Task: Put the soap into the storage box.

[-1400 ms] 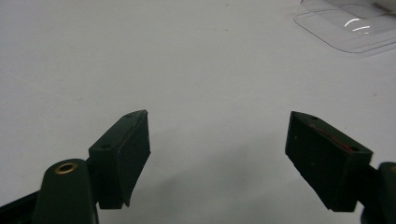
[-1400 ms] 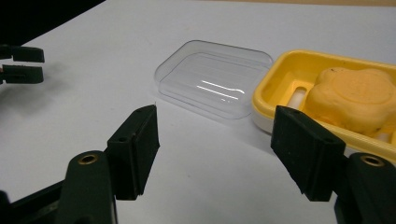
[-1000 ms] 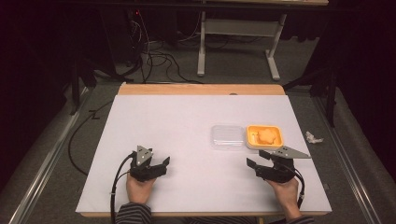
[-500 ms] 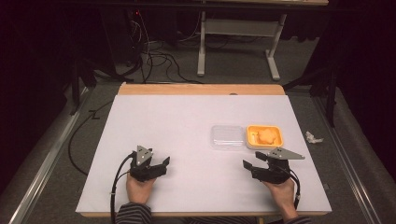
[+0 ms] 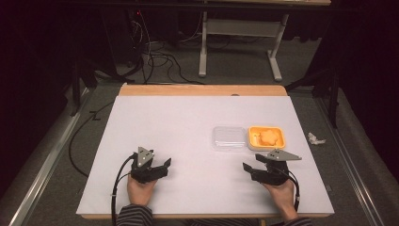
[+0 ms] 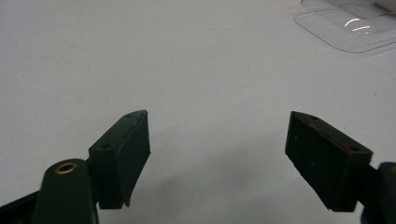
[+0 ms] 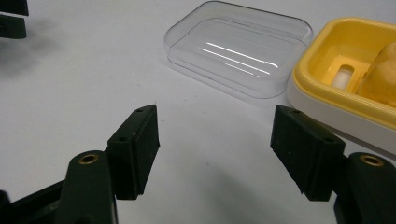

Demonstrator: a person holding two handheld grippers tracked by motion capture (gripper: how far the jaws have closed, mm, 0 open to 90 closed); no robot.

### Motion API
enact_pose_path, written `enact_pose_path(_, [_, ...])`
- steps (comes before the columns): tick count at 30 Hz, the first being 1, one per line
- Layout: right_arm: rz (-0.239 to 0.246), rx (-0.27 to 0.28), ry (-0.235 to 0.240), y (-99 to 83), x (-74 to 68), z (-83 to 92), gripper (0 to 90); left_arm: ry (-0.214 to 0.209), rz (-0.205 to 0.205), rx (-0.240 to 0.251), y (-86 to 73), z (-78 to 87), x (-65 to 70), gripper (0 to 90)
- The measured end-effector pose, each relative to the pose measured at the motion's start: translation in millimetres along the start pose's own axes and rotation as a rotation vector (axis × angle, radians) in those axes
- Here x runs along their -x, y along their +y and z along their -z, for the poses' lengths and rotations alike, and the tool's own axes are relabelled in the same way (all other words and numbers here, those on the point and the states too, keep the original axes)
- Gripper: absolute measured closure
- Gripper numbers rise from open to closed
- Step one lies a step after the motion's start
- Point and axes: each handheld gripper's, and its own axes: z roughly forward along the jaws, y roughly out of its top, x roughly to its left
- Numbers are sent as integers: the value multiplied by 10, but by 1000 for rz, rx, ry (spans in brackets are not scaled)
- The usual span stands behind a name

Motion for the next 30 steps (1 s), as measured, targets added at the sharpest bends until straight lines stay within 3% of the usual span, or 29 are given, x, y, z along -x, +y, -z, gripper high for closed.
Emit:
enact_pose_path(25, [32, -57, -62, -32, 1, -209, 343, 0, 3, 0, 2, 0, -1, 227])
enact_pose_path(30, [19, -65, -65, -47, 8, -237, 344, 0, 3, 0, 2, 0, 0, 227])
